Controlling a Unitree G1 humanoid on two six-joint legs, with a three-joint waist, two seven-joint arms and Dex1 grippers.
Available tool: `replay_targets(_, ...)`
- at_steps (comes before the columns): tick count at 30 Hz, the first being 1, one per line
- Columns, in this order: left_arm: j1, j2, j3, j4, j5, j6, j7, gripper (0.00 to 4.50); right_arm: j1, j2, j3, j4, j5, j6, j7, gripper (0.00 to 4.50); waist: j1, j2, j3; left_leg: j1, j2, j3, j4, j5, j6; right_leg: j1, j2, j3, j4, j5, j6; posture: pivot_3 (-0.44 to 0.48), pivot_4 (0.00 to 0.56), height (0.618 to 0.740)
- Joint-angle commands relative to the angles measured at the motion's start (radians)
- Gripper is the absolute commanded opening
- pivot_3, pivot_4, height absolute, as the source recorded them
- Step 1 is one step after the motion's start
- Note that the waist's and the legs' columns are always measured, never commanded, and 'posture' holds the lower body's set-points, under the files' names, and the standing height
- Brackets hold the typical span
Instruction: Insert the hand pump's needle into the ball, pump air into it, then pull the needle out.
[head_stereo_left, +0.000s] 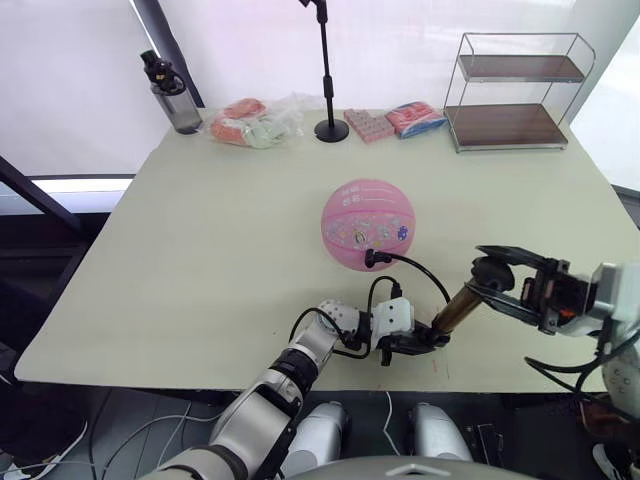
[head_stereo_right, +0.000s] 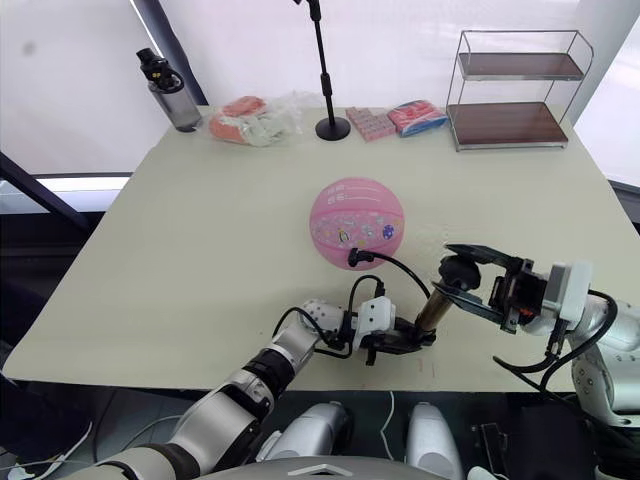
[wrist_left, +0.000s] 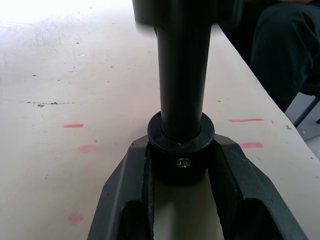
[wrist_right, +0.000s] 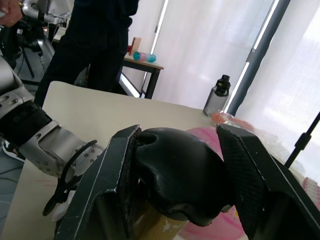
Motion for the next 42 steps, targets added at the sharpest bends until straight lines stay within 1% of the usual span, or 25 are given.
replay_targets(1,0.04,0.017,-0.014,0.047,0.029,0.043,0.009,1.09,0.057,0.017,0.069,0.082,-0.085,-0.058,0.046,2.1,0.0,0.0,-0.001,0.0,0.0,0.0,0.0,0.0,0.0,0.0,0.0,0.0,0.0,0.0,0.0,0.0,0.15,0.736)
replay_targets(7,0.042,0.014,-0.014,0.047,0.03,0.045,0.013,1.09,0.082,0.039,0.112,0.159,-0.133,-0.151,0.045,2.1,0.0,0.0,-0.001,0.0,0.0,0.0,0.0,0.0,0.0,0.0,0.0,0.0,0.0,0.0,0.0,0.0,0.15,0.736)
replay_targets(10,0.042,0.012,-0.015,0.049,0.03,0.044,0.016,1.09,0.082,0.046,0.131,0.194,-0.157,-0.191,0.042,2.1,0.0,-0.002,-0.004,0.0,0.0,0.0,0.0,0.0,0.0,0.0,0.0,0.0,0.0,0.0,0.0,0.0,0.15,0.736)
replay_targets(15,0.042,0.01,-0.012,0.052,0.031,0.044,0.019,1.09,0.065,0.035,0.136,0.168,-0.151,-0.208,0.015,2.1,0.0,-0.002,-0.007,0.001,0.0,0.0,0.0,0.0,0.0,0.001,0.001,0.0,0.0,0.0,0.0,0.0,0.15,0.736)
replay_targets(20,0.041,0.008,-0.013,0.054,0.031,0.043,0.02,1.09,0.031,-0.007,0.1,0.085,-0.11,-0.174,-0.02,2.1,0.0,-0.001,-0.007,0.001,0.0,0.0,0.0,0.0,0.0,0.0,0.001,0.0,0.0,0.0,0.0,0.0,0.15,0.736)
replay_targets(27,0.042,0.008,-0.014,0.055,0.031,0.042,0.017,1.09,0.009,-0.082,0.013,-0.122,-0.007,-0.046,-0.122,2.1,0.003,0.004,-0.004,-0.001,0.0,0.0,0.0,0.0,0.0,0.0,0.0,0.0,0.0,0.0,0.0,0.0,0.15,0.736)
replay_targets(30,0.041,0.008,-0.015,0.056,0.031,0.041,0.015,1.09,-0.008,-0.11,-0.033,-0.175,0.029,0.004,-0.15,2.1,0.003,0.003,-0.003,-0.001,0.0,0.0,0.0,0.0,0.0,0.0,0.0,0.0,0.0,0.0,0.0,0.0,0.15,0.736)
replay_targets(35,0.042,0.007,-0.017,0.056,0.031,0.039,0.011,1.09,-0.063,-0.161,-0.121,-0.22,0.089,0.075,-0.184,2.1,0.002,0.004,0.0,-0.001,0.0,0.0,0.0,0.0,0.0,0.0,0.0,0.0,0.0,0.0,0.0,0.0,0.15,0.736)
replay_targets(42,0.041,0.008,-0.02,0.06,0.03,0.034,0.009,1.09,-0.138,-0.225,-0.206,-0.242,0.155,0.164,-0.203,2.1,0.002,0.003,0.007,-0.003,0.0,0.001,0.001,0.0,0.0,-0.001,-0.001,0.0,0.0,0.0,0.0,0.0,0.15,0.736)
